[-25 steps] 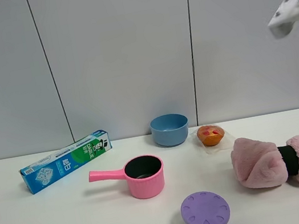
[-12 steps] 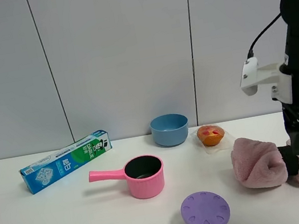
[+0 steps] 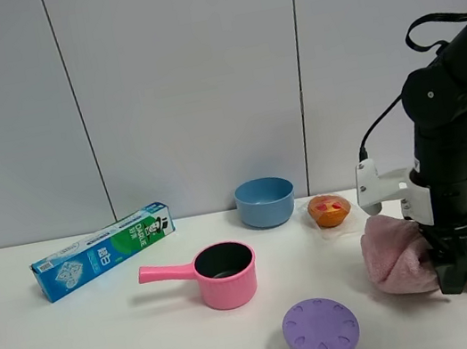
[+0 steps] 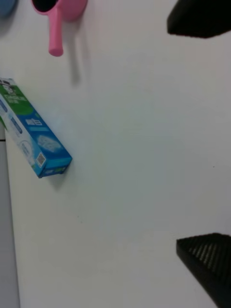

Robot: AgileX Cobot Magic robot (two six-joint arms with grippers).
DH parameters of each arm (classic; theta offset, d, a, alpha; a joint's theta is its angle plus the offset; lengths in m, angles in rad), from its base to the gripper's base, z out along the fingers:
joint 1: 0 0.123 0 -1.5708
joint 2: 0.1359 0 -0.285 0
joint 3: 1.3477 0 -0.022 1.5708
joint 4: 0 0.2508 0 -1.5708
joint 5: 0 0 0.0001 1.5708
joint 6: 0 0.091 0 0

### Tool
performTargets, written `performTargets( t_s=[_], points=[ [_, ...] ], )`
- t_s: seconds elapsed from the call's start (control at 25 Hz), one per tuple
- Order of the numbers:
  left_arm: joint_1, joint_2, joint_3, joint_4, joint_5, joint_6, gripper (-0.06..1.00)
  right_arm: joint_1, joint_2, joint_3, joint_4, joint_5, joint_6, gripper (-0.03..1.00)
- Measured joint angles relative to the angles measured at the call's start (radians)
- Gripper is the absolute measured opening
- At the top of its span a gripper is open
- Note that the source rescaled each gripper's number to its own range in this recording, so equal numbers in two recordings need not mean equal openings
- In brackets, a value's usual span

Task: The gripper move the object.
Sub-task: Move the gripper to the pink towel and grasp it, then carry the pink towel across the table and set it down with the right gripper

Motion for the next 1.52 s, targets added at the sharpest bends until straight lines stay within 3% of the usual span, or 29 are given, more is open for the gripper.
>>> performTargets(
  t_s=[0.08,0.16,0.28,0.32,0.68,0.92,1.2,1.32,1.52],
  points=[
    [0.0,0.0,0.0,0.0,0.0,0.0,1.0,0.002,0.006,0.0,-0.001,-0.024,0.0,0.82],
    [0.0,0.0,0.0,0.0,0.0,0.0,1.0,0.002,0.006,0.0,-0.001,-0.035,0.0,0.58],
    [0.0,0.0,0.0,0.0,0.0,0.0,1.0,0.002,0.006,0.0,-0.002,-0.042,0.001,0.1],
    [0.0,0.0,0.0,0.0,0.0,0.0,1.0,0.002,0.006,0.0,-0.002,-0.042,0.006,0.01],
    [0.0,0.0,0.0,0.0,0.0,0.0,1.0,0.017,-0.036,-0.024,0.021,-0.002,0.172,0.0],
    [0.0,0.0,0.0,0.0,0.0,0.0,1.0,0.061,-0.18,-0.257,0.081,0.111,0.572,0.0],
    [0.0,0.0,0.0,0.0,0.0,0.0,1.0,0.308,-0.22,-0.672,0.199,0.311,0.683,0.0],
    [0.0,0.0,0.0,0.0,0.0,0.0,1.0,0.432,-0.18,-0.802,0.274,0.312,0.749,0.0],
    [0.0,0.0,0.0,0.0,0.0,0.0,1.0,0.549,-0.036,-0.883,0.457,0.239,0.814,0.0]
  ],
)
